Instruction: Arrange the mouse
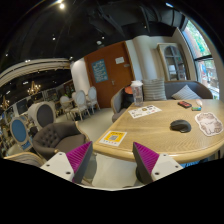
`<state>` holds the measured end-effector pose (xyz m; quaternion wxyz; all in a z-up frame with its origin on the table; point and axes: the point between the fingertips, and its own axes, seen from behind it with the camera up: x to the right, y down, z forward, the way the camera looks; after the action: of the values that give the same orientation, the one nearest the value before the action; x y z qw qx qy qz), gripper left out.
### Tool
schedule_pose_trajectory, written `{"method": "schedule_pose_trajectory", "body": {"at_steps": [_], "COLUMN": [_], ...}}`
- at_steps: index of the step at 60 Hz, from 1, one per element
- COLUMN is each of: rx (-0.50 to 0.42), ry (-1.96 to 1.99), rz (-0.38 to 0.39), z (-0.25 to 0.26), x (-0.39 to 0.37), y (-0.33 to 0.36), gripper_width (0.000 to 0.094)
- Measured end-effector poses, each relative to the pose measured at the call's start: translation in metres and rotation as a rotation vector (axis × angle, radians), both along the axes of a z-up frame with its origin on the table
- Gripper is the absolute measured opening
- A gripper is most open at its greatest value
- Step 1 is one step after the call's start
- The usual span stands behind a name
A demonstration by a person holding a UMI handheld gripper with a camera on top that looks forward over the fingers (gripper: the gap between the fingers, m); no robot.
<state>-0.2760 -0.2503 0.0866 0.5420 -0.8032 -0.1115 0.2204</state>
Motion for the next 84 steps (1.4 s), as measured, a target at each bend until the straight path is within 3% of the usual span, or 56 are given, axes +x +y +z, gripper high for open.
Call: {"method": "schedule_pose_trajectory", "body": {"at_steps": [16,26,32,39,44,56,59,62,69,70,71,73,84], "rx": [-0.017,-0.04,-0.064,-0.087,-0.154,-0.211,-0.229,-0.241,-0.24,-0.231,-0.219,-0.183,-0.179], "ry": [-0.103,-0.212,-0.289,-0.328,-0.349,-0.367,-0.338,-0.309,-0.364,-0.375,-0.387,-0.376,-0.322], "rz": [-0.122,-0.315,-0.386,-0.361,-0.289,-0.274,-0.268,-0.283,-0.311,-0.314,-0.313,-0.32,-0.28], "z": [-0.027,-0.055,-0.07,-0.082,-0.098,-0.106,-0.106,-0.107,-0.108,-0.108,-0.107,-0.1,-0.091], "x": [0.087,0.195,0.244,0.253,0.248,0.259,0.257,0.262,0.27,0.27,0.27,0.268,0.26], "y": [0.038,0.098,0.137,0.181,0.201,0.274,0.289,0.306,0.314,0.314,0.315,0.32,0.31], "gripper_width": [0.0834,0.083,0.0829,0.083,0.0829,0.0818,0.0766,0.0636,0.0541,0.0515,0.042,0.0371,0.0349]}}
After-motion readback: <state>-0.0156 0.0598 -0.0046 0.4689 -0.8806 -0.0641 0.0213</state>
